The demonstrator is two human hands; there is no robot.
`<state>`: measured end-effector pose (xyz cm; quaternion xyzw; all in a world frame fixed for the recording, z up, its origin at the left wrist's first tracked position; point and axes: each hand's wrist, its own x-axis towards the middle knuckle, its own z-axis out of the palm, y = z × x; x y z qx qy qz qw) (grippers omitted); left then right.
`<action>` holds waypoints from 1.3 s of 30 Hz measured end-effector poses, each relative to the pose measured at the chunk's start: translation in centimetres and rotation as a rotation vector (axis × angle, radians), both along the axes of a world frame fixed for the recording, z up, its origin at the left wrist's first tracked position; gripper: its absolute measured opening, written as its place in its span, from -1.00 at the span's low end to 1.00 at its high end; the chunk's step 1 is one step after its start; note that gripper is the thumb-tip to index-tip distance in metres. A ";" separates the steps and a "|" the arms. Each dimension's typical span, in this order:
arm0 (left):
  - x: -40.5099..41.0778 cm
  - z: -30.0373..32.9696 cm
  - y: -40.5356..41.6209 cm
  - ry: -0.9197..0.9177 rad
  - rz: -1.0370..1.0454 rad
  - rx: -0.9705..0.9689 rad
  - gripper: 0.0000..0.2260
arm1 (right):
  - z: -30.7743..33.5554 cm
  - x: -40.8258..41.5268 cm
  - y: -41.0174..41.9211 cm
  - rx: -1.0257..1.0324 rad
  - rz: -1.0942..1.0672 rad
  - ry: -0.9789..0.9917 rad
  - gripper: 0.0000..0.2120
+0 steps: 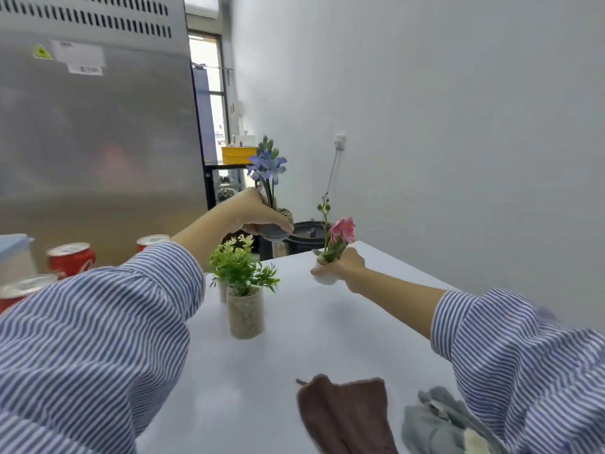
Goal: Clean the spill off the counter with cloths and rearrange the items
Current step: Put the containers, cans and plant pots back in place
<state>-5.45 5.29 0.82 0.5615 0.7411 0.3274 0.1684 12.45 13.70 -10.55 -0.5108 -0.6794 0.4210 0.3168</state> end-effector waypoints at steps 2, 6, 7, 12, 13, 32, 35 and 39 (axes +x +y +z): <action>-1.7 0.1 -1.4 -0.009 0.043 0.025 -0.51 | -0.7 -3.4 0.4 -0.022 0.038 -0.058 -0.46; -3.9 -0.8 -2.3 -0.005 0.110 0.037 -0.48 | -2.6 -8.0 1.0 0.028 -0.027 -0.186 -0.58; -4.1 -1.1 -2.4 0.004 0.118 0.039 -0.47 | -2.9 -8.7 1.1 0.033 -0.019 -0.183 -0.59; -4.7 -2.2 -2.4 -0.017 0.109 0.022 -0.44 | -3.8 -10.8 2.0 0.095 -0.008 -0.094 -0.71; -4.7 -2.3 -2.4 -0.014 0.109 0.037 -0.45 | -3.9 -11.2 2.2 0.101 -0.015 -0.073 -0.72; 6.7 -9.7 1.5 0.238 -0.039 -0.234 -0.50 | 0.9 3.6 -1.7 -0.028 -0.043 -0.141 -0.36; 7.7 -11.0 2.1 0.280 -0.023 -0.246 -0.42 | 0.1 5.9 -2.6 -0.052 -0.004 -0.119 -0.47; 8.7 -11.4 2.5 0.332 0.021 -0.235 -0.34 | -0.9 8.3 -4.4 -0.049 0.031 -0.112 -0.34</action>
